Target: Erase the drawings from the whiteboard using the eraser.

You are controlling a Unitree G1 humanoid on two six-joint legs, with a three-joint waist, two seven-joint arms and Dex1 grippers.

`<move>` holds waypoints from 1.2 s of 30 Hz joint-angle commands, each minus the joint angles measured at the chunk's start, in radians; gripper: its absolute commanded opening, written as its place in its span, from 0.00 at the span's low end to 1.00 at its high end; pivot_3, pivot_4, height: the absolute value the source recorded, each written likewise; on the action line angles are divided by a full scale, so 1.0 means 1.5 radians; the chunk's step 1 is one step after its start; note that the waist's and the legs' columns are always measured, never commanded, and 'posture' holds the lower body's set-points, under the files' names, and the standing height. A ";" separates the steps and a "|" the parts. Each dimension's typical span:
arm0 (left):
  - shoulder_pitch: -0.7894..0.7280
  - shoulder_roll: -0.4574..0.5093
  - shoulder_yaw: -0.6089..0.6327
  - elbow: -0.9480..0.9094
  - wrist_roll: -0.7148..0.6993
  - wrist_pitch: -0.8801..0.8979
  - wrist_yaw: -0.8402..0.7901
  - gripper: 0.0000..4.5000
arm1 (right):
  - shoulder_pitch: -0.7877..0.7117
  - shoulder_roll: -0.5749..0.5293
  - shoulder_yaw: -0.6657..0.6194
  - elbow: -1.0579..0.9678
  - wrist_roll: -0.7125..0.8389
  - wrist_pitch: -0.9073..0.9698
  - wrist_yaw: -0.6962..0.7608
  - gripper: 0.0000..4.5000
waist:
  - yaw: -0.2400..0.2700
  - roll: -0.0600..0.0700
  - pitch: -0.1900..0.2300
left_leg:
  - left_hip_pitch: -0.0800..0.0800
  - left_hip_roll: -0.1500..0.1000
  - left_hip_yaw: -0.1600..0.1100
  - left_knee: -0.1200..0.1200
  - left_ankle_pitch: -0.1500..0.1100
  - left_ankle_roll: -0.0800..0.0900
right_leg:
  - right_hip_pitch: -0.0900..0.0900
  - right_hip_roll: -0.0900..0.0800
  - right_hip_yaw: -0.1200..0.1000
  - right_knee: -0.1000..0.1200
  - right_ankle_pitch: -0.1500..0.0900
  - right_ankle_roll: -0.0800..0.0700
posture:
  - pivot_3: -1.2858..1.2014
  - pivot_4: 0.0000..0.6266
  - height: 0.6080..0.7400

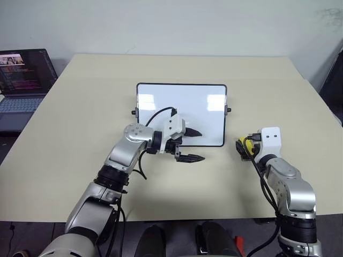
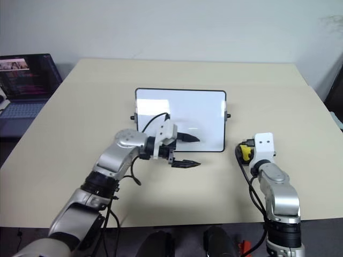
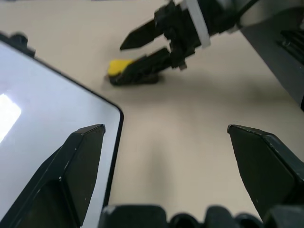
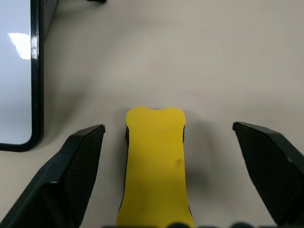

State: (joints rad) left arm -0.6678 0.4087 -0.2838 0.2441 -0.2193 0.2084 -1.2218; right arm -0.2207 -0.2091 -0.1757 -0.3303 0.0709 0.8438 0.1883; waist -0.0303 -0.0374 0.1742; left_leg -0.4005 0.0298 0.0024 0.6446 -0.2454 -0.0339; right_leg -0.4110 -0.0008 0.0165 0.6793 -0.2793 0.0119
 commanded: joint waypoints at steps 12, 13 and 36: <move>0.313 -0.044 0.272 -0.373 -0.118 0.171 0.367 1.00 | 0.265 -0.004 0.080 -0.268 0.000 -0.247 0.022 0.99 | 0.001 0.001 -0.001 | 0.000 0.002 -0.001 0.000 -0.003 -0.003 | 0.001 -0.005 0.000 0.000 -0.002 0.000 | 0.52 0.24 1.00; 0.357 -0.064 0.292 -0.382 -0.089 0.139 0.419 1.00 | 0.309 0.019 0.087 -0.259 0.002 -0.284 0.012 0.99 | 0.001 0.001 -0.001 | 0.000 0.002 -0.001 0.001 -0.003 -0.003 | 0.001 -0.005 0.000 0.000 -0.002 0.000 | 0.52 0.24 1.00; 0.537 -0.167 0.351 -0.385 0.018 0.017 0.695 1.00 | 0.400 0.085 0.037 -0.141 0.078 -0.504 0.007 0.99 | 0.003 -0.001 -0.003 | 0.004 0.001 0.000 0.000 -0.003 -0.002 | 0.004 -0.006 0.000 0.000 -0.003 0.000 | 0.52 0.24 1.00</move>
